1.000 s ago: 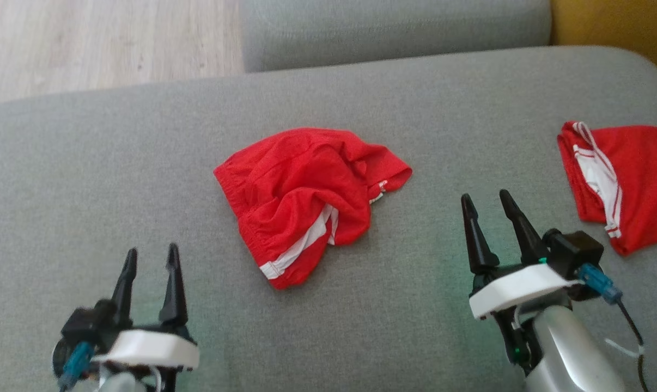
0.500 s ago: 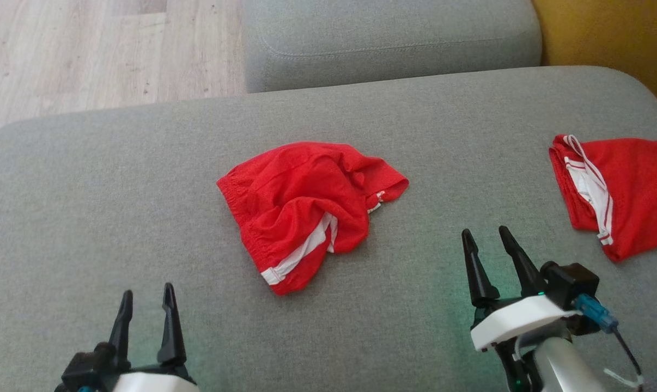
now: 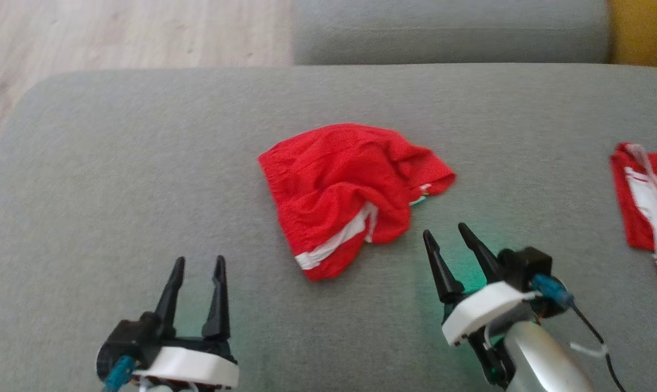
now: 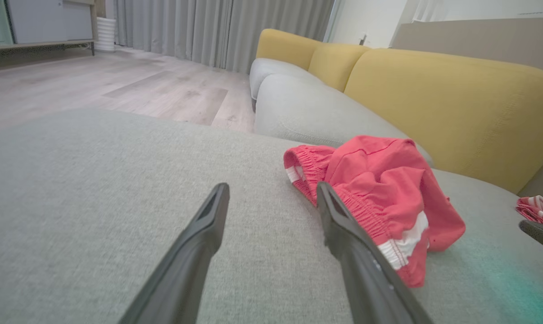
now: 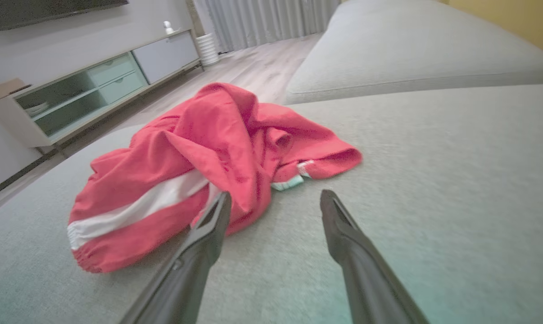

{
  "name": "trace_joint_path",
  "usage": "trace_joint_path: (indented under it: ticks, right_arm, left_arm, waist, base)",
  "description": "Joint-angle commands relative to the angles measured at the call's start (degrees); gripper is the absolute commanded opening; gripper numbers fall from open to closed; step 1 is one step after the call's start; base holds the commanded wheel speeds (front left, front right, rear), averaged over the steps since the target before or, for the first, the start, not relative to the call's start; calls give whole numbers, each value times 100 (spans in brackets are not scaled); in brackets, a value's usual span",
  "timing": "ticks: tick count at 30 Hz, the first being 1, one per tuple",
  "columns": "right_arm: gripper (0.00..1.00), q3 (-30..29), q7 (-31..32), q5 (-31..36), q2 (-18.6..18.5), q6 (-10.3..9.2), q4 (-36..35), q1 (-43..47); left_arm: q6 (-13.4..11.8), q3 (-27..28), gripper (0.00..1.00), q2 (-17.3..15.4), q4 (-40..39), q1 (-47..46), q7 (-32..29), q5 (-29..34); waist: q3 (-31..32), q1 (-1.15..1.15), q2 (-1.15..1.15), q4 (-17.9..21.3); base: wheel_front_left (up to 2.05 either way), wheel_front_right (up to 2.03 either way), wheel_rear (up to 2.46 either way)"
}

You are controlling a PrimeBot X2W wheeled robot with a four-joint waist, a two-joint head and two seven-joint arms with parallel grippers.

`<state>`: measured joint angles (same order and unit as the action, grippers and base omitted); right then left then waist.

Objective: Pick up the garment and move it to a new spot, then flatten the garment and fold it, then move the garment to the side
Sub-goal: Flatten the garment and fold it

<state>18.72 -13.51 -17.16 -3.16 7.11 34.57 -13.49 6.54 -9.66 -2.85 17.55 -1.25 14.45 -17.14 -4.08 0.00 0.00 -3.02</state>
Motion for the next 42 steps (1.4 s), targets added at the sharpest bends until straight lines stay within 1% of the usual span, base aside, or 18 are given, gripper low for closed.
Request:
trace_joint_path:
  ticks: [1, 7, 13, 14, 15, 16, 17, 22, 26, 29, 32, 34, 38, 42]
  right_arm:
    - [100, 155, 16, -47, 28, 37, -58, -262]
    - [100, 222, -27, -210, 28, 37, 362, -507]
    - [100, 200, -78, -192, 28, 37, 582, -623]
    - [96, 198, -86, -189, 28, 37, 616, -651]
    - [77, 182, -94, -201, 28, 37, 648, -680]
    - [36, 183, -103, -200, 28, 37, 666, -715]
    - [0, 187, -111, -204, 28, 37, 672, -749]
    - [0, 42, -143, -200, 28, 37, 514, -822]
    - [0, -198, -147, -18, 21, 37, 90, -763]
    - [0, -343, -147, 91, -134, 37, -329, -726]
    - [0, -323, -138, 128, -476, 37, -749, -710]
    - [0, -287, -3, 104, -762, 37, -1077, -679]
    - [0, -235, 572, -75, -1366, 37, -1925, -421]
    - [0, -443, 1229, -276, -1832, 37, -2794, 91]
  left_arm:
    - [-6, 90, 100, -4, -164, -207, 54, -19]
    - [-90, -117, 100, -4, -156, -212, 54, -104]
    - [-111, -156, 100, -3, -169, -201, 54, -164]
    - [-116, -160, 100, -3, -173, -208, 54, -172]
    - [-122, -165, 100, -3, -178, -220, 54, -179]
    - [-123, -179, 100, -3, -179, -238, 54, -192]
    - [-118, -202, 100, -3, -178, -266, 54, -191]
    - [-125, -171, 100, -3, -180, -350, 54, -173]
    - [-99, -134, 100, -3, -166, -304, 54, -220]
    - [-96, -115, 100, -3, -163, -257, 54, -212]
    - [-103, -114, 100, -3, -153, -202, 55, -226]
    - [-116, -118, 100, -3, -148, -146, 55, -253]
    - [-150, -118, 100, -3, -162, 0, 55, -308]
    - [-161, -120, 100, -3, -177, 94, 55, -355]
  waist:
    - [-189, 0, 0, -311]
    - [-349, 0, 0, -665]
    - [-436, 0, 0, -747]
    - [-453, 0, 0, -749]
    - [-467, 0, 0, -747]
    - [-486, 0, 0, -739]
    - [-500, 0, 0, -726]
    - [-439, 0, 0, -543]
    - [-277, 0, 0, -290]
    - [-142, 0, 0, -96]
    - [-4, 0, 0, 66]
    - [74, 0, 0, 155]
    - [166, 0, 0, 302]
    - [133, 0, 0, 390]
  base:
    - [0, 0, 0]
    - [0, 0, 0]
    - [0, 0, 0]
    - [0, 0, 0]
    - [0, 0, 0]
    - [0, 0, 0]
    - [0, 0, 0]
    - [0, 0, 0]
    - [0, 0, 0]
    - [0, 0, 0]
    - [0, 0, 0]
    - [0, 0, 0]
    - [0, 0, 0]
    - [0, 0, 0]
